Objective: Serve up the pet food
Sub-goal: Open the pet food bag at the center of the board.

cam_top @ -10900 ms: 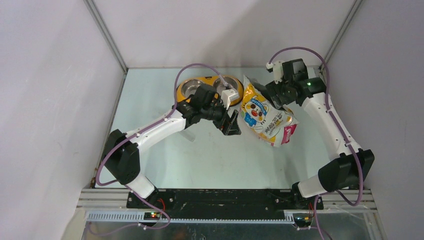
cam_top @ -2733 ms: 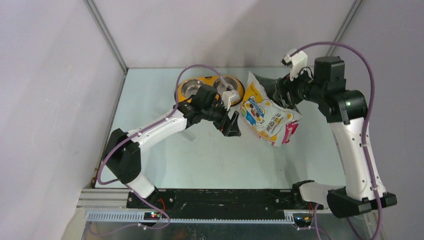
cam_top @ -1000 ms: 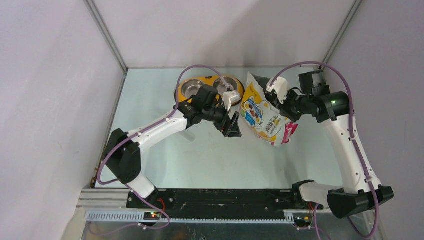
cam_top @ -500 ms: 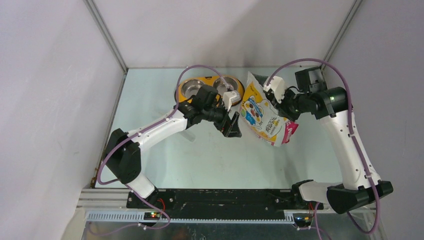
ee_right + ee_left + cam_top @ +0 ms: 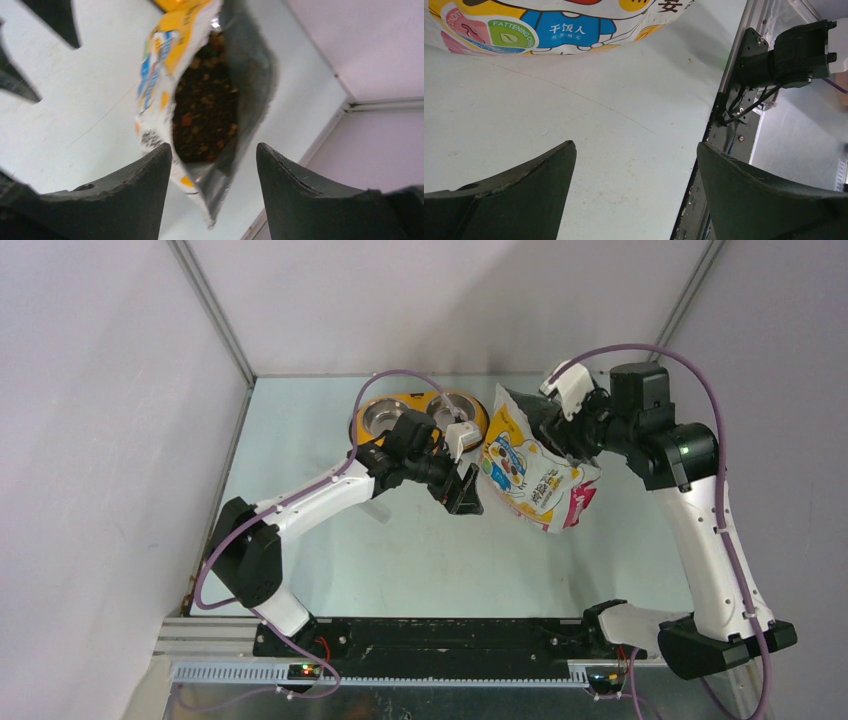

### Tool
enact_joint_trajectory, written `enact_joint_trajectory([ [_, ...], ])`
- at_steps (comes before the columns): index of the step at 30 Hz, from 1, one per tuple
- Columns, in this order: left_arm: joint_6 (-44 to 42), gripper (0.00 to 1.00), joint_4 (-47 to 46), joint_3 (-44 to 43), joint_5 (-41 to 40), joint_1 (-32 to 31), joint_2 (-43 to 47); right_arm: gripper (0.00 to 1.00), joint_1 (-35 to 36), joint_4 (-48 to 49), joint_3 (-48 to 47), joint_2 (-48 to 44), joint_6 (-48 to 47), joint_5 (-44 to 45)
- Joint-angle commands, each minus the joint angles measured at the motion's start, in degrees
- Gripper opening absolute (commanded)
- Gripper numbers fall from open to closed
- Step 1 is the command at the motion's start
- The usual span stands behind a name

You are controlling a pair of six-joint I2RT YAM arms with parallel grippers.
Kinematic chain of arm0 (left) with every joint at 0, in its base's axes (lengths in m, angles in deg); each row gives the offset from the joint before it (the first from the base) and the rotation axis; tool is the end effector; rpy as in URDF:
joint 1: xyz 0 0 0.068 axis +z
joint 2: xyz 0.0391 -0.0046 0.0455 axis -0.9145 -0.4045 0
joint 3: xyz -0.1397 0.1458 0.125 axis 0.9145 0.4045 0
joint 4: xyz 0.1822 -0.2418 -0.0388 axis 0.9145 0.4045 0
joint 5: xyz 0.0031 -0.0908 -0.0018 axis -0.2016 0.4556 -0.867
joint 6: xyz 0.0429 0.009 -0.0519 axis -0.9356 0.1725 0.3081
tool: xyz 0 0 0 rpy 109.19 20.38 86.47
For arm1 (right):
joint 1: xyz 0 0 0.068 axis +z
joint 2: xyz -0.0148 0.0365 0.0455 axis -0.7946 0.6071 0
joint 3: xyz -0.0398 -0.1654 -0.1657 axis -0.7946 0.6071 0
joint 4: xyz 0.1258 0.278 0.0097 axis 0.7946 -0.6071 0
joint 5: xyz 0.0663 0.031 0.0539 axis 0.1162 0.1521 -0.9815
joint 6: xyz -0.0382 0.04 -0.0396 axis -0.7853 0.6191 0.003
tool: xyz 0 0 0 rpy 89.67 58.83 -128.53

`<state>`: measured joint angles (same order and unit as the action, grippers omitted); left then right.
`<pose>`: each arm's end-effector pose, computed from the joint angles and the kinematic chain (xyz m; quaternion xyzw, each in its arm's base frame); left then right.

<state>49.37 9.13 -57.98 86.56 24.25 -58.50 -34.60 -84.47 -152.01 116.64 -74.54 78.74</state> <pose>0.2871 -0.2992 0.2236 0.3929 0.7791 -0.4101 0.2652 0.2623 0.0957 0.4281 -0.4167 0.7935 0.0263 0.4428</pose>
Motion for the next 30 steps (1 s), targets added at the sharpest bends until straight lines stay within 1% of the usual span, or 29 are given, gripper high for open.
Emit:
enact_joint_trajectory([
  [1, 0.7, 0.98, -0.9, -2.9, 1.0, -0.5, -0.3, 0.67, -1.4, 12.2, -2.2, 0.6, 4.7, 9.4],
  [4, 0.7, 0.98, -1.0, -2.9, 1.1, -0.4, -0.3, 0.68, -3.3, 14.8, -2.8, 3.2, 5.8, 12.4],
  [9, 0.7, 0.98, -1.0, -2.9, 1.2, -0.4, -0.2, 0.68, -5.3, 12.8, -5.1, 8.9, 6.6, 14.2],
  [14, 0.6, 0.98, -0.9, -2.9, 1.1, -0.4, -0.3, 0.68, -6.3, 11.6, -6.1, 13.4, 7.8, 12.6],
  [23, 0.6, 0.98, -0.9, -2.9, 1.2, -0.4, -0.5, 0.67, -6.8, 10.2, -6.7, 16.7, 9.3, 11.1],
  [27, 0.6, 0.98, -0.8, -3.0, 1.2, -0.4, -0.6, 0.64, -7.0, 8.0, -7.8, 19.1, 9.7, 8.8],
  [30, 0.6, 0.98, -0.8, -3.0, 1.1, -0.4, -0.5, 0.58, -7.0, 4.9, -9.2, 21.2, 10.1, 7.8],
])
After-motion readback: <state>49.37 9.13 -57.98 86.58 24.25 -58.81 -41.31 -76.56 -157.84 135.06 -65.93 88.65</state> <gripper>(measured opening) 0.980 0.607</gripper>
